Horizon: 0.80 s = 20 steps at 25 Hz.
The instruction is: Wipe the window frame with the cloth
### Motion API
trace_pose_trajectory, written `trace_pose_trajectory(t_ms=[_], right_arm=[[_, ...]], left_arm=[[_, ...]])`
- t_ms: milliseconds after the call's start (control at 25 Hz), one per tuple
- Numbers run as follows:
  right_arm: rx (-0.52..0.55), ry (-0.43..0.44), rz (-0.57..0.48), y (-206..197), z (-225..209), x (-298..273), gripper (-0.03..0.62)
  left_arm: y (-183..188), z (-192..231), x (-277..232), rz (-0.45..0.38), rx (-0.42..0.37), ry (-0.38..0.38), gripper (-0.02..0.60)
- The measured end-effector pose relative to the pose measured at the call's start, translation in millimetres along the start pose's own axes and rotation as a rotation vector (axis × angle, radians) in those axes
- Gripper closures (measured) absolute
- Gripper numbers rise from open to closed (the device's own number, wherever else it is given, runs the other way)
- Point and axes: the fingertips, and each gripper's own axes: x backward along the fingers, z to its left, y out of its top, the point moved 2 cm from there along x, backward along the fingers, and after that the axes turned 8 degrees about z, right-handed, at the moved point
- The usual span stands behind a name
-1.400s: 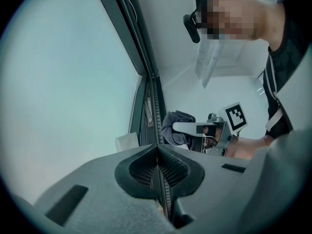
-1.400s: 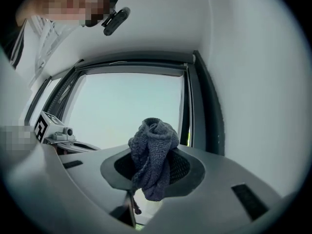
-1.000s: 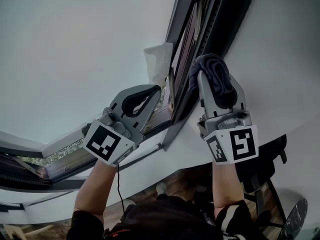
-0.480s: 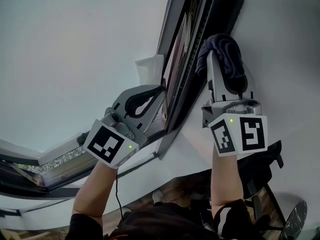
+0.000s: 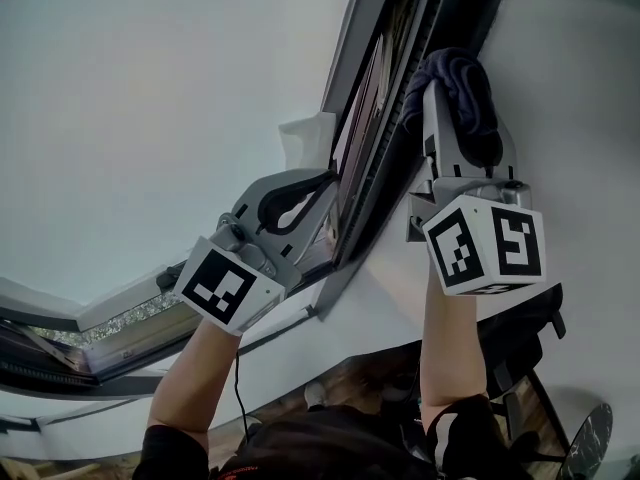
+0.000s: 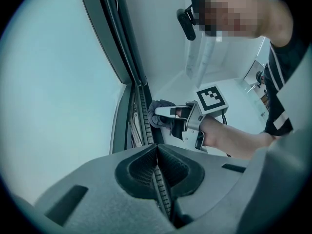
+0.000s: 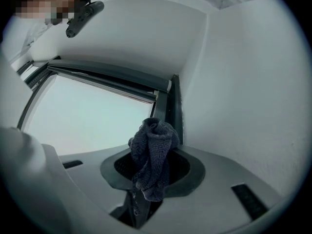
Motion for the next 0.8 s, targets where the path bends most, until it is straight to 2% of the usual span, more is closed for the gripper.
trace_pose_trajectory(t_ms=[80, 280, 520, 800], right_arm=[[-0.009, -0.005, 0.008, -4, -2, -1, 0.488], [-0.019, -0.007, 0.030, -22, -5, -3, 0.487], [-0.054, -0.010, 0.070, -47, -1, 3, 0.488], [-0.074, -0.006, 0.104, -73, 3, 9, 0.487]], left_arm=[[-2, 2, 1, -0.006, -0.008, -0.001, 0.561], [-17, 5, -2, 0.037, 0.038, -0.007, 0.561], [-30, -1, 0, 0.020, 0.034, -0.035, 0.561], [-55, -6, 4, 0.075, 0.064, -0.032, 0.561]])
